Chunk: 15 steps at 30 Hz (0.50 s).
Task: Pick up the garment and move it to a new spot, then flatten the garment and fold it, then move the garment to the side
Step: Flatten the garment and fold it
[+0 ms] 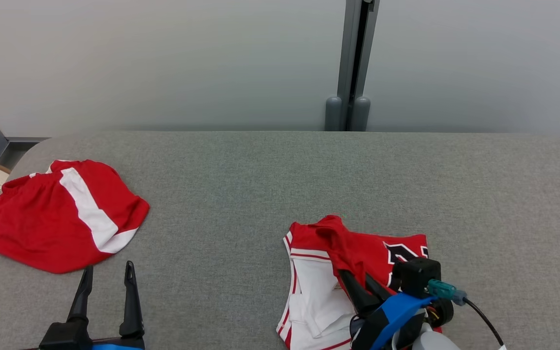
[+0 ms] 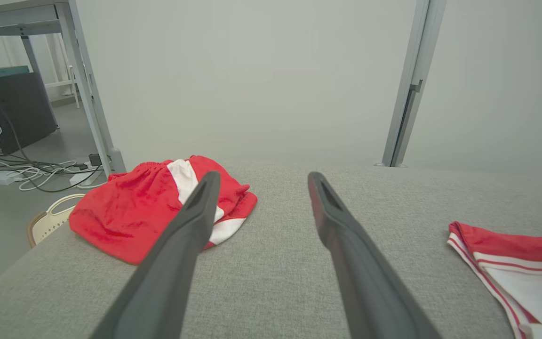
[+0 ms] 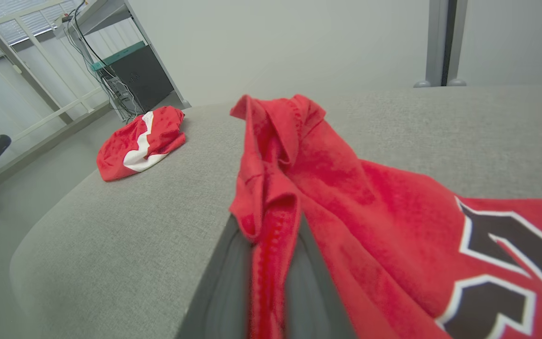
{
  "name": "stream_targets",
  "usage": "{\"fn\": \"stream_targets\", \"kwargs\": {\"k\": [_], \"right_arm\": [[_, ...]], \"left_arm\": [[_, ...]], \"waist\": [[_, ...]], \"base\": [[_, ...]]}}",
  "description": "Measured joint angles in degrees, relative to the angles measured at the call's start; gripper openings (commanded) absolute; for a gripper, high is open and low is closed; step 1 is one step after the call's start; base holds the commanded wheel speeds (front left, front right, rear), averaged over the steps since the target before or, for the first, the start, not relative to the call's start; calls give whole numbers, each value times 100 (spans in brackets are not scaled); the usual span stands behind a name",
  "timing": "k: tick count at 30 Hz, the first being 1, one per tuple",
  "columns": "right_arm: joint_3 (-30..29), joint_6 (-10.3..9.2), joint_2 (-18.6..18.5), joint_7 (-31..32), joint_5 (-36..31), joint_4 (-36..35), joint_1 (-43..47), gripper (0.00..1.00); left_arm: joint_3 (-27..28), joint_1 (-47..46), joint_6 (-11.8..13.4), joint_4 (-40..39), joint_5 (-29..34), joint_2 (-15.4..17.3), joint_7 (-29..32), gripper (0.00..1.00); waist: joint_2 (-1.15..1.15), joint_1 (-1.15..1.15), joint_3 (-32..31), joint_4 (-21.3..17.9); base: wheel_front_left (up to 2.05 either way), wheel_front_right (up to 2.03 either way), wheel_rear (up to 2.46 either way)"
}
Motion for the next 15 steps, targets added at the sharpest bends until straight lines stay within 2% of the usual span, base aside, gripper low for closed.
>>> {"fn": "stream_targets", "kwargs": {"k": [6,7,8,9,15], "right_arm": [[368,0,3,-185,416,430,-265,0],[424,0,4,-199,425,549,-321,34],[461,0,4,-207,428,668,-363,76],[501,0,4,-243,460,744,-399,100],[600,0,9,-456,476,936,-531,100]], "left_arm": [[-42,-36,0,38,-42,1,0,100],[-49,-37,0,46,-49,1,0,100],[-62,-41,1,52,-51,0,0,100],[-67,-47,1,59,-52,1,0,100],[-65,-49,21,73,-94,0,0,100]], "waist": [[0,0,14,73],[0,0,17,80],[0,0,18,86],[0,0,17,92],[0,0,-31,55]], "base": [[0,0,0],[0,0,0],[0,0,0],[0,0,0],[0,0,0]]}}
